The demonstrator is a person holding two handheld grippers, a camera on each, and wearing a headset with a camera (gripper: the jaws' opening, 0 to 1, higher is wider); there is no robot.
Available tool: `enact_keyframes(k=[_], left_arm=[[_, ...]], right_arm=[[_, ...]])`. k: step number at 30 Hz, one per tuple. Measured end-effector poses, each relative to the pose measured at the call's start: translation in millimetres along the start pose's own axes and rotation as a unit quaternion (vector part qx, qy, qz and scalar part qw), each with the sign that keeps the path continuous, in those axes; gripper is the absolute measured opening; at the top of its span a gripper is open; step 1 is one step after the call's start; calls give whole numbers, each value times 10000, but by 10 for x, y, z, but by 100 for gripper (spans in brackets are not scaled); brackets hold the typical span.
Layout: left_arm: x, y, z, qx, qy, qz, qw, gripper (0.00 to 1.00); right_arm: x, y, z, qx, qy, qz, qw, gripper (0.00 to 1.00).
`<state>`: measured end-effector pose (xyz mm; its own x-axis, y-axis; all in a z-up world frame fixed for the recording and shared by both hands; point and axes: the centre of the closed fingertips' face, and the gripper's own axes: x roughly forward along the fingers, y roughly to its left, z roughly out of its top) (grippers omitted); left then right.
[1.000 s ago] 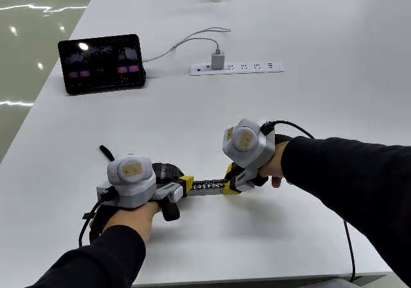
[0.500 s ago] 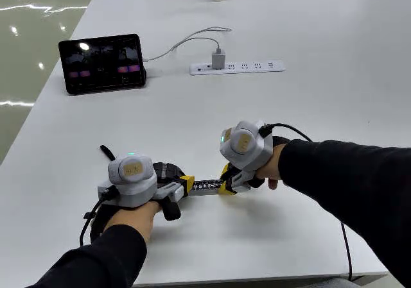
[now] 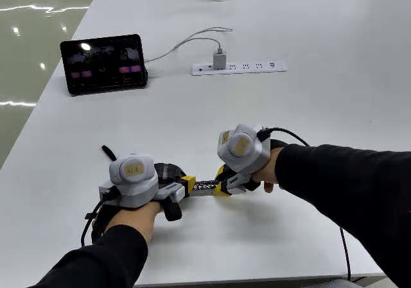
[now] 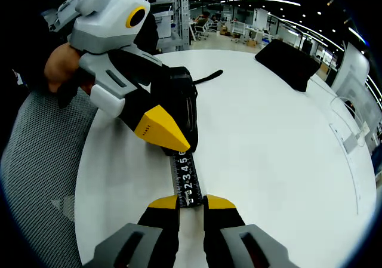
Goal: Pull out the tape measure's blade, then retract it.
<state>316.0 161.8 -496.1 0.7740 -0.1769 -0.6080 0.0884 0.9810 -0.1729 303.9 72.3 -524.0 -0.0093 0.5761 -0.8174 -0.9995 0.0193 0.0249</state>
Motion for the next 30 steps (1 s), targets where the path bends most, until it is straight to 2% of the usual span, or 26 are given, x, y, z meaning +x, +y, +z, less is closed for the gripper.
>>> enact_keyframes(k=[30], left_arm=[[-5, -5, 4, -45, -10, -25, 10000, 63]], right_arm=[[156, 44, 238, -42, -240, 42, 9997, 11]])
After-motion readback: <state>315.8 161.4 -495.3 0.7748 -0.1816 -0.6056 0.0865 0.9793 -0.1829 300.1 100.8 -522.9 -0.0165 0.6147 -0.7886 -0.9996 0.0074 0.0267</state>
